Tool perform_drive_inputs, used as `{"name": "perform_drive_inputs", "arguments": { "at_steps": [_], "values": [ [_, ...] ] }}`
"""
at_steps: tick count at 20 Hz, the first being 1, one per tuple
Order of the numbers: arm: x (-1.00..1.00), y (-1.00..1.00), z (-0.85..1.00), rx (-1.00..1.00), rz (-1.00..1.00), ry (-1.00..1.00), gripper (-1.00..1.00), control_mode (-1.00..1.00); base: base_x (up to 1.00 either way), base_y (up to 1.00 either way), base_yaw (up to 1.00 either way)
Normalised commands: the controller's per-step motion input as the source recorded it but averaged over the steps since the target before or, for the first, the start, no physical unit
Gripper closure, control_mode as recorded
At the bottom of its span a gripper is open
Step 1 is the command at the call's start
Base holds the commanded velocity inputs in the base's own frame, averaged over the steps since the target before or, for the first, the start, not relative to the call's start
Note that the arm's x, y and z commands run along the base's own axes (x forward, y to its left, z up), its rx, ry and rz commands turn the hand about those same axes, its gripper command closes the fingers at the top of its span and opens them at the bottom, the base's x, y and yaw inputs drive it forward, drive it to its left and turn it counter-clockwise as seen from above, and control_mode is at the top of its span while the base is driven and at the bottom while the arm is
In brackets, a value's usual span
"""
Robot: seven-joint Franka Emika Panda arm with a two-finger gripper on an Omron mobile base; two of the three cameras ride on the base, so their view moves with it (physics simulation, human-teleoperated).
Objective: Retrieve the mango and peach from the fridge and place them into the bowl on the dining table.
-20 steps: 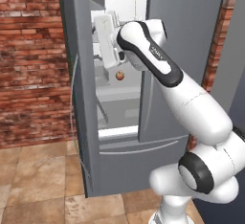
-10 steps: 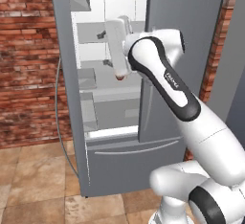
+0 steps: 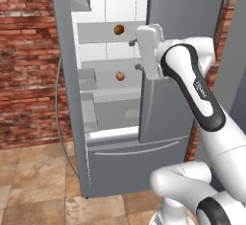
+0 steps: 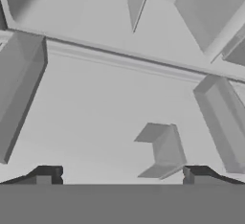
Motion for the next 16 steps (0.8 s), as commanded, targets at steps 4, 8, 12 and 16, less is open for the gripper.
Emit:
{"name": "perform_drive_inputs", "arguments": {
  "at_steps": [4,8,12,16],
  "values": [
    [-0.16,-0.52,0.00,-0.48,0.00,-0.13,-1.00,-1.00,0.00,0.00,0.00],
    [-0.10,-0.47,0.00,-0.57,0.00,-0.18,-1.00,-1.00,0.00,0.00,0.00],
    [-0.03,-0.52,-0.01,-0.58,0.00,-0.18,-1.00,-1.00,0.00,0.00,0.00],
    [0.00,-0.62,-0.14,-0.55,0.00,-0.17,-1.00,-1.00,0.00,0.00,0.00]
  ]
}}
